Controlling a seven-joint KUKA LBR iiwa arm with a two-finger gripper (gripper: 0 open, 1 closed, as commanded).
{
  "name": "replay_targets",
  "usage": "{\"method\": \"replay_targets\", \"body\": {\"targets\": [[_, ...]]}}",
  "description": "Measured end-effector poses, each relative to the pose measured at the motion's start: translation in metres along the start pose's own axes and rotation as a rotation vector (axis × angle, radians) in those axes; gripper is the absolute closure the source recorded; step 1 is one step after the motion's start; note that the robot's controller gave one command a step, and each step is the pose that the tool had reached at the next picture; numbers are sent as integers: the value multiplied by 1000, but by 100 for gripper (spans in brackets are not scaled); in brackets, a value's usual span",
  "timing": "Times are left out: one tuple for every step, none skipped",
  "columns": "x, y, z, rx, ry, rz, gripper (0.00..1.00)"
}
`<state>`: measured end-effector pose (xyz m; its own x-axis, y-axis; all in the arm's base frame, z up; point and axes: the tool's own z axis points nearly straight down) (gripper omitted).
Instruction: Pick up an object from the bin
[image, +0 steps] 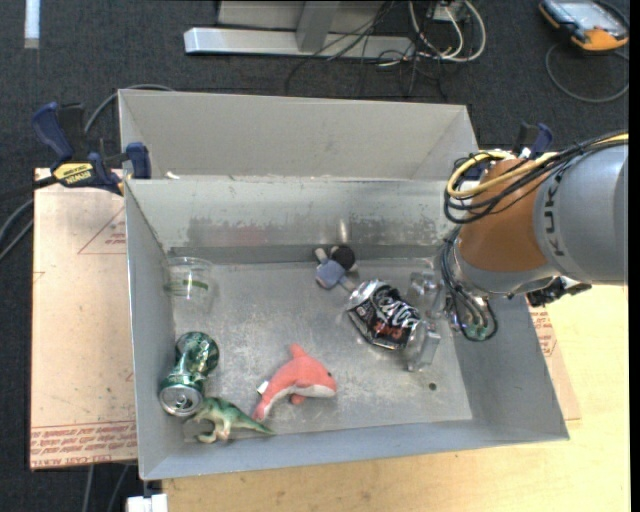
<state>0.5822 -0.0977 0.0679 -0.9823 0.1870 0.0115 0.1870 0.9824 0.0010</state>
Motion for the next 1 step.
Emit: {"method": "replay_targets", "body": {"targets": [[-24,26,-12,1,-17,-232,100]]}}
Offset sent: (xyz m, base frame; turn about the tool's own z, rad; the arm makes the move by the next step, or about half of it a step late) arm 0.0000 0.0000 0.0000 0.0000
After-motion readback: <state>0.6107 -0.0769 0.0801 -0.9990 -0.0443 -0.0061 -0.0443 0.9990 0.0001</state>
